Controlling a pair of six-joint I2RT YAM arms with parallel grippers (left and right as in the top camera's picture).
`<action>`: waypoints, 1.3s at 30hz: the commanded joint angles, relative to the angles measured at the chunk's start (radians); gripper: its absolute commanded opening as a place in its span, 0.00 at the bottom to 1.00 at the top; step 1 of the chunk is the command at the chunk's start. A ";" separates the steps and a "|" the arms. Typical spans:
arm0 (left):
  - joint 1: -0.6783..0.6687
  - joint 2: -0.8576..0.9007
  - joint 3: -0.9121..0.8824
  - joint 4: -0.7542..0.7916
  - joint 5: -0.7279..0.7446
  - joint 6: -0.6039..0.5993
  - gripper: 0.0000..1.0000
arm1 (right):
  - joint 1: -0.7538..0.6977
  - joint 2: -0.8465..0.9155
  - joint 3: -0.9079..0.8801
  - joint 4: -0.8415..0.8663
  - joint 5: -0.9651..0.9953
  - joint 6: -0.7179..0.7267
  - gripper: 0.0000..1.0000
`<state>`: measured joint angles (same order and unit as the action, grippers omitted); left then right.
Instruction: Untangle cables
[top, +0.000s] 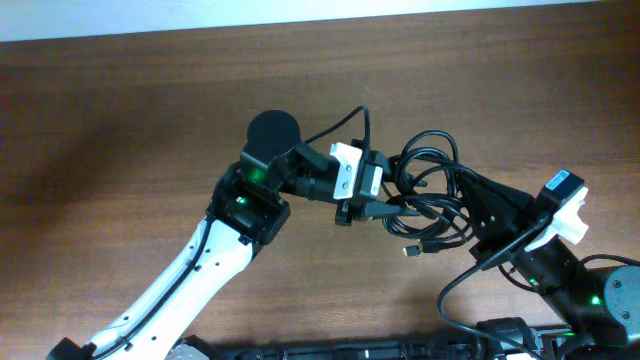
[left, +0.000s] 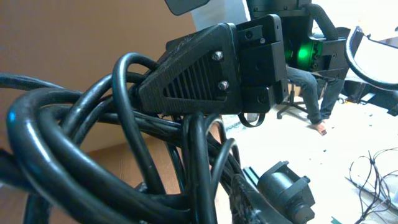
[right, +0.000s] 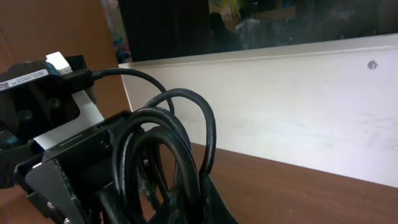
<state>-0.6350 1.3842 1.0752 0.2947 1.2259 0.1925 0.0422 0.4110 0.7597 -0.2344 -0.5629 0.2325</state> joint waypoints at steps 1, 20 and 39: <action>-0.019 -0.002 0.008 0.003 0.026 0.004 0.19 | 0.003 -0.003 0.009 0.003 0.018 0.013 0.04; 0.114 -0.002 0.008 -0.182 -0.239 0.150 0.00 | 0.003 -0.003 0.009 -0.069 0.018 -0.083 0.57; 0.075 -0.002 0.008 -0.326 -0.146 0.520 0.00 | 0.003 -0.003 0.009 -0.076 0.052 -0.087 0.66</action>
<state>-0.5591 1.3842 1.0752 -0.0406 1.0508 0.6842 0.0425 0.4114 0.7601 -0.3073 -0.5201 0.1535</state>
